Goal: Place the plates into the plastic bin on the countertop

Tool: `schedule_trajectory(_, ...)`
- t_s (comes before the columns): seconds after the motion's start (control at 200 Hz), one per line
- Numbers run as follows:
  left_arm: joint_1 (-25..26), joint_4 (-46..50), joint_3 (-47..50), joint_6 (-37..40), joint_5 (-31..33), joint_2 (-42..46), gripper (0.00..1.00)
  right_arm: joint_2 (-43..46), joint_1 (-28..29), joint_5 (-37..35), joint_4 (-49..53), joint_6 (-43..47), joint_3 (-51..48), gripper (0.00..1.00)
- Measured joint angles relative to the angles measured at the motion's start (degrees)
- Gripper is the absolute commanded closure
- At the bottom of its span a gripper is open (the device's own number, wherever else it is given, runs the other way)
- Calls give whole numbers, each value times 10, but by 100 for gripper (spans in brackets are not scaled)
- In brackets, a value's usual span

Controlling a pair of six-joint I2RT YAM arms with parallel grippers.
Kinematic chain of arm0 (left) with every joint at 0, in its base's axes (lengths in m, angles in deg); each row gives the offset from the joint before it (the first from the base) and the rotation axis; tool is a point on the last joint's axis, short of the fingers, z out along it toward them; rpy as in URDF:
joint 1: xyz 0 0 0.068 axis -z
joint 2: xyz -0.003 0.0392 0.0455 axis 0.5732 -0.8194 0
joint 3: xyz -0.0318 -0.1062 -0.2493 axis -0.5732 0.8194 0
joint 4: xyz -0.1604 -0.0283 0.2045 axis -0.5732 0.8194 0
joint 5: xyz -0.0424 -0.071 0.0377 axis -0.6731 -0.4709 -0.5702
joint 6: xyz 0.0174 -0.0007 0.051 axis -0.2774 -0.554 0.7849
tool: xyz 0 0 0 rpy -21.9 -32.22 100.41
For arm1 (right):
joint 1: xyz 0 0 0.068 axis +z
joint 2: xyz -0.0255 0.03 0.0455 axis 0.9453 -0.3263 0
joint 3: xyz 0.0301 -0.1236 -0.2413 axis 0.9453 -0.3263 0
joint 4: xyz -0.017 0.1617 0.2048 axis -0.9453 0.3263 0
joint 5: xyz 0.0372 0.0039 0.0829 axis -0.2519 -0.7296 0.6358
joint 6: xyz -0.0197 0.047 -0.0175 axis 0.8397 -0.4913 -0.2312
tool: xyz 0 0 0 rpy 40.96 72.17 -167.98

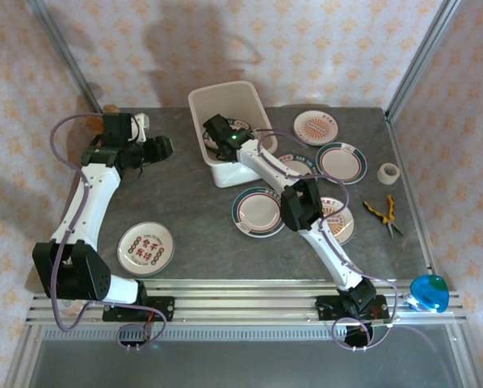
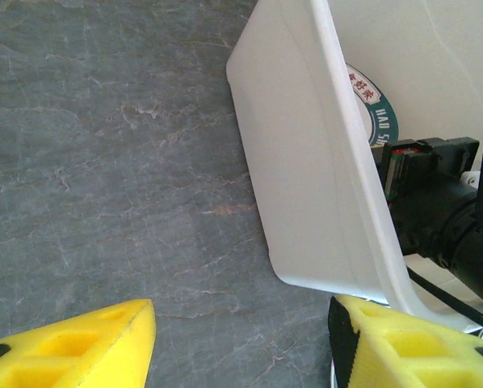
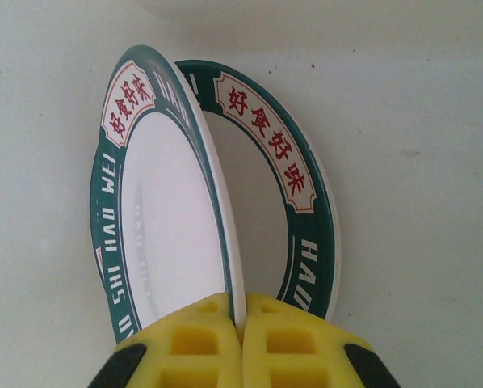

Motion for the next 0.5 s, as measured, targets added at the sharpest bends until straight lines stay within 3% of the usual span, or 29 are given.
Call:
schedule_trajectory(0.15,0,4,12,0,3,12,41,0,0,5,-4,-2,-2,77)
schedule_trajectory(0.285,0,6,24,-2,9,24,41,1,-2,16,-24,5,-19,61)
schedule_trajectory(0.5,0,14,38,-3,17,29,41,7,-3,20,-41,25,-30,25)
